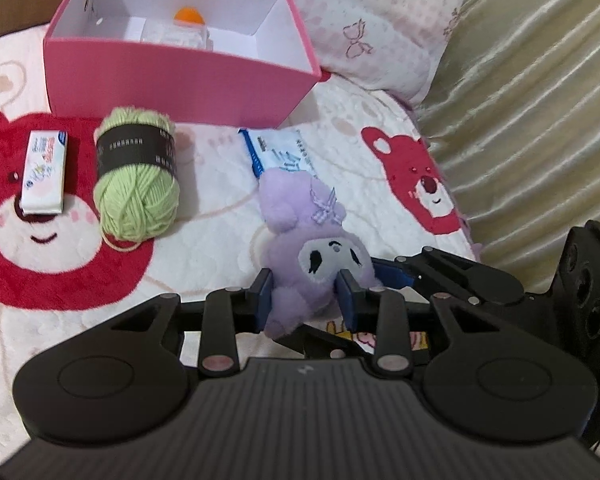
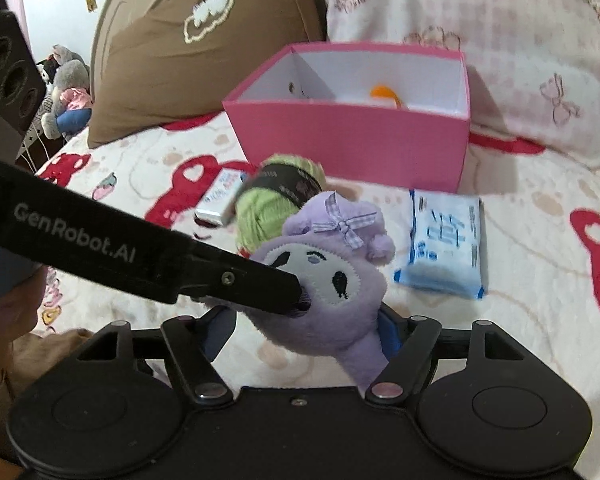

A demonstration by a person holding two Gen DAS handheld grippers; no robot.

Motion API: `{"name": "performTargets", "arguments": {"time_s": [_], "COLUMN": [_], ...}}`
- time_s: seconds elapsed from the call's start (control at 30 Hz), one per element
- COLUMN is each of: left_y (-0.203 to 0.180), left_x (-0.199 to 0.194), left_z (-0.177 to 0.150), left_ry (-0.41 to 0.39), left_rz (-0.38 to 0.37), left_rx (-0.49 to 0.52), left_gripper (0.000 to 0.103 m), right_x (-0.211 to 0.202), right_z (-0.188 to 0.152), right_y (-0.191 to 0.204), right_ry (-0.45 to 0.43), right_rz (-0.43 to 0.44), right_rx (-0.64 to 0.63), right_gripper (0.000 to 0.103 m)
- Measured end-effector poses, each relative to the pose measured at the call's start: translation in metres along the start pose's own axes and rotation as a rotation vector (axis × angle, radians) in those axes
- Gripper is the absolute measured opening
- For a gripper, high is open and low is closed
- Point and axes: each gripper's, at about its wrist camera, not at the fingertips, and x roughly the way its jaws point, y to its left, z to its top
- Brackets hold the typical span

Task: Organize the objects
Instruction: 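Carry the held plush toy over the pink box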

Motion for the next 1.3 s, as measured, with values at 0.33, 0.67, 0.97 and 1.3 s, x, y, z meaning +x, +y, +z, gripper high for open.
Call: {"name": "performTargets", "arguments": {"time_s": [0.33,0.67,0.97,1.3], "left_y": [-0.016,-0.032,-0.036,-0.05], "left_x": [-0.035,-0.061,-0.082,-0.085], "left_z": [0.039,0.07,0.096,0.14], "left_ry": [0.03,0.034,0.033,-0.042], "left_rz": [-0.017,-0.016,-0.027,0.04], "left_rx": [0.035,0.054,0.046,0.103], "left_gripper": [0.033,0.033,0.033,0.033], "right_x": [-0.029,-0.051,-0.069,-0.065], "right_z": [0.04,0.074,0.099,0.139], "right_y": [0.024,0.027,0.028,0.016], "right_ry": [-0.033,-0.041,-0.06,-0.122], "right_rz": [-0.055,-0.041,-0.021,-0.026], "right_rx": [-0.071,-0.051,-0.048,-0.103], "right_gripper": [0.08,0.081,0.082,0.072]}}
